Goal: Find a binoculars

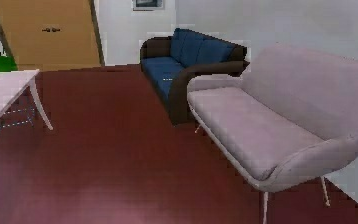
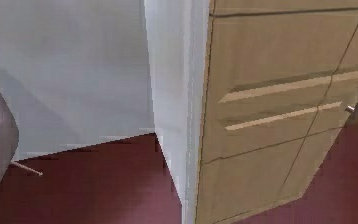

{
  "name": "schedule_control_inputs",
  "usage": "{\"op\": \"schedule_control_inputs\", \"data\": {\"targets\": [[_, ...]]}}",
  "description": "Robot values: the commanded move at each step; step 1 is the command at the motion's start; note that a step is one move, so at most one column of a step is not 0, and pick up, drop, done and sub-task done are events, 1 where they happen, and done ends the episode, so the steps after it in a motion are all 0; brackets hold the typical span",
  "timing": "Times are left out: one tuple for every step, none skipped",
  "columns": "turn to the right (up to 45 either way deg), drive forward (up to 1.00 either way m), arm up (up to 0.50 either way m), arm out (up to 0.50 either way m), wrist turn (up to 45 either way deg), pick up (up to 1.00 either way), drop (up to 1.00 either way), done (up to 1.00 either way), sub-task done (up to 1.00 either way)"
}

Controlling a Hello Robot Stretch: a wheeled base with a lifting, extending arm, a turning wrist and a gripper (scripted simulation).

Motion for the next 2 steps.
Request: {"op": "schedule_control_inputs", "data": {"targets": [[0.0, 0.25, 0.0, 0.0, 0.0, 0.0, 0.0, 0.0, 0.0], [-30.0, 0.0, 0.0, 0.0, 0.0, 0.0, 0.0, 0.0, 0.0]]}}
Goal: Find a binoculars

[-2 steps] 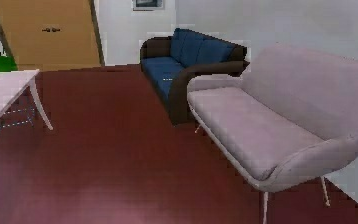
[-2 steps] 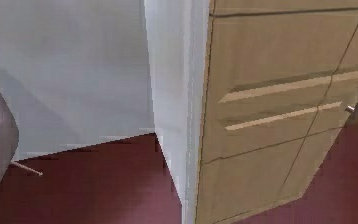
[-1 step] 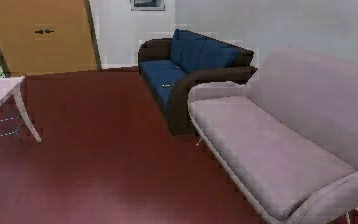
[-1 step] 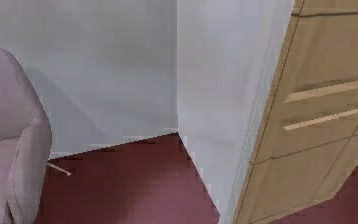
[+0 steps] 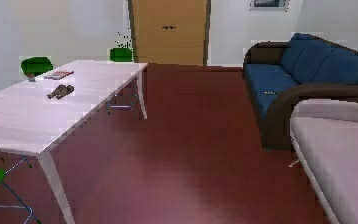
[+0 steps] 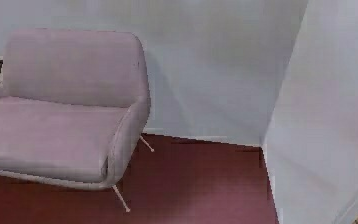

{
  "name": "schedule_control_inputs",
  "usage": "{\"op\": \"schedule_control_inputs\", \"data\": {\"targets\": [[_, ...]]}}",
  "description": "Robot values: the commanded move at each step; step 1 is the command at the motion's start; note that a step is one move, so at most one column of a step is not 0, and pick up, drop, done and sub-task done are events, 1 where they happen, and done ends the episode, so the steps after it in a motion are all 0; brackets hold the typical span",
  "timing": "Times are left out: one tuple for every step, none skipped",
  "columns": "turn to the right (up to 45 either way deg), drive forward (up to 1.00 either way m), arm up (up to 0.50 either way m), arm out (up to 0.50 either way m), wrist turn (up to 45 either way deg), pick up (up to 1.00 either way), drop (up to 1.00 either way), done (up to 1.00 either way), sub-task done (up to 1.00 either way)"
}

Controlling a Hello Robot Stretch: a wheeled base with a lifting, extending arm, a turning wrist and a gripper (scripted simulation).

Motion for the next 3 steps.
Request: {"op": "schedule_control_inputs", "data": {"targets": [[0.0, 0.85, 0.0, 0.0, 0.0, 0.0, 0.0, 0.0, 0.0], [-45.0, 0.0, 0.0, 0.0, 0.0, 0.0, 0.0, 0.0, 0.0], [0.0, 0.0, 0.0, 0.0, 0.0, 0.0, 0.0, 1.0, 0.0]]}}
